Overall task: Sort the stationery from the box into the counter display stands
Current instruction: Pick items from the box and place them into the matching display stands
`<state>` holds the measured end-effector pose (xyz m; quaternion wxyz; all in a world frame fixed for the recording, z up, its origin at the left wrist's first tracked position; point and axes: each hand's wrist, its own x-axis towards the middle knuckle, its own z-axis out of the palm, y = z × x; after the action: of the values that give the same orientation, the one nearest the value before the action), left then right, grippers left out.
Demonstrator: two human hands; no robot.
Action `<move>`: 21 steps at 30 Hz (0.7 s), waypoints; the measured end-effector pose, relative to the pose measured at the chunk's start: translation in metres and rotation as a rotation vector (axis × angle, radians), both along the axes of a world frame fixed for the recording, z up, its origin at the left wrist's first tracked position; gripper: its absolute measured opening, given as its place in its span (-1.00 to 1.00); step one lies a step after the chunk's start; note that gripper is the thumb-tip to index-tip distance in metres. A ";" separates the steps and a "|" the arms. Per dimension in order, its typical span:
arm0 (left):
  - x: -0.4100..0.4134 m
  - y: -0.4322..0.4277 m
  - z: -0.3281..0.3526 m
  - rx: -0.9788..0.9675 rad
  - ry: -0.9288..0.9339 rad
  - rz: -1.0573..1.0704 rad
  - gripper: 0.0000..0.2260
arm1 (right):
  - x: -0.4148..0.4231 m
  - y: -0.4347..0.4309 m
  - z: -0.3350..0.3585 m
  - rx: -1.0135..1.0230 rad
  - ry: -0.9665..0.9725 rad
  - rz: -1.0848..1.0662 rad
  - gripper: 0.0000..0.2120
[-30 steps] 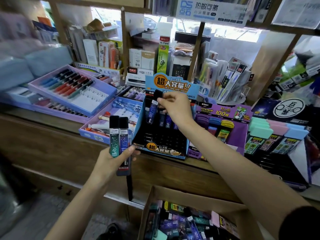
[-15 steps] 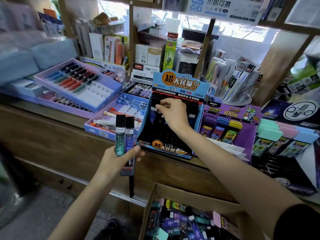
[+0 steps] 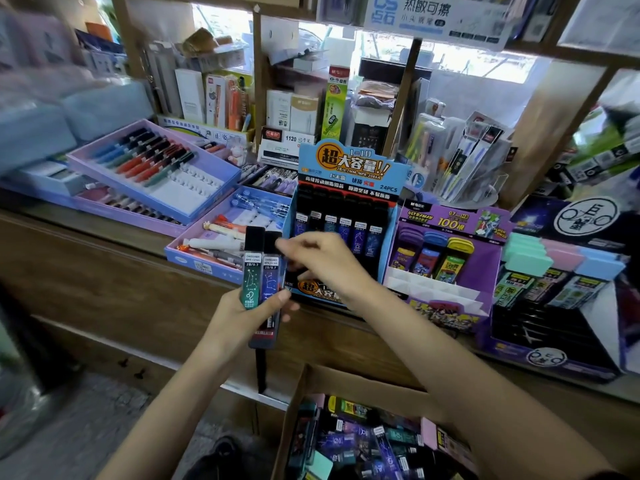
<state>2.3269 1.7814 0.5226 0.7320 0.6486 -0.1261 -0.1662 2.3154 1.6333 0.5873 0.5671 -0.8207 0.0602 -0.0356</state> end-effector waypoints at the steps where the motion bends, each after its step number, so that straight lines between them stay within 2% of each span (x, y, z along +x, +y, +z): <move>1: -0.001 -0.002 0.001 -0.005 0.003 -0.015 -0.77 | -0.004 0.003 -0.002 0.025 0.015 0.022 -0.82; 3: -0.005 -0.006 0.003 -0.010 0.005 -0.048 -0.80 | -0.010 0.005 -0.005 0.027 -0.010 0.002 -0.85; 7: -0.010 -0.011 0.005 0.013 -0.007 -0.065 -0.67 | -0.015 -0.004 -0.004 0.079 -0.082 -0.073 -0.85; 10: -0.008 -0.008 0.004 0.043 -0.019 -0.064 -0.62 | -0.012 -0.022 0.006 0.227 -0.100 -0.128 -0.92; 13: -0.005 -0.005 0.003 0.040 -0.017 -0.038 -0.54 | -0.004 -0.040 0.021 0.360 -0.151 -0.243 -0.83; 17: -0.003 -0.003 0.003 0.008 0.030 -0.018 -0.49 | 0.013 -0.059 0.030 0.289 -0.274 -0.367 -0.92; 21: 0.000 0.000 0.000 -0.005 0.063 -0.009 -0.55 | 0.030 -0.061 0.021 0.149 -0.278 -0.388 -0.95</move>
<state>2.3274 1.7809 0.5226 0.7365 0.6405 -0.1063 -0.1897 2.3455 1.5718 0.6082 0.6116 -0.7368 0.1405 -0.2516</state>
